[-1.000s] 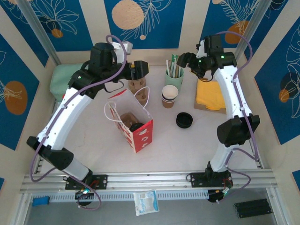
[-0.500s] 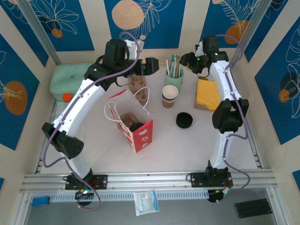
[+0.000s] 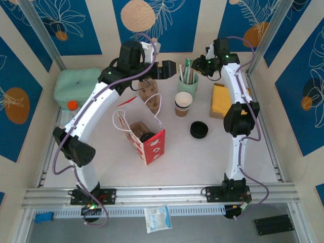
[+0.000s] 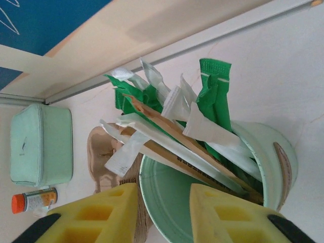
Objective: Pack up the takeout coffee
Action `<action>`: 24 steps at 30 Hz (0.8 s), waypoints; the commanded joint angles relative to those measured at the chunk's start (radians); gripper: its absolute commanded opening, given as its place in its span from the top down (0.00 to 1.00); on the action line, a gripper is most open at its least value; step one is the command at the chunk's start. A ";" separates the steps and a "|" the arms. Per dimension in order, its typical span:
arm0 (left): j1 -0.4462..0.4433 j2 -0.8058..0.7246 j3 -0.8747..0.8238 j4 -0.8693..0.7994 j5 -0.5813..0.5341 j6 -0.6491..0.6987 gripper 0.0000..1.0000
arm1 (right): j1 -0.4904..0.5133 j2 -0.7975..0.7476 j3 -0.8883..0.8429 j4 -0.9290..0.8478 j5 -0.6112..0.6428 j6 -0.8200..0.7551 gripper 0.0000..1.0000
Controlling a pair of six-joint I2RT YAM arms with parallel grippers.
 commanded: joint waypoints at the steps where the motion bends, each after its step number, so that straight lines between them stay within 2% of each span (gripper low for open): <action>1: -0.010 0.015 0.033 0.027 0.028 -0.010 0.08 | 0.009 0.039 0.046 -0.031 -0.020 -0.009 0.70; 7: -0.009 0.020 0.032 0.027 0.030 -0.009 0.08 | 0.014 0.073 0.071 -0.036 -0.010 -0.007 0.74; 24: -0.010 0.037 0.032 0.041 0.047 -0.017 0.08 | 0.014 0.096 0.100 -0.050 0.064 -0.023 0.73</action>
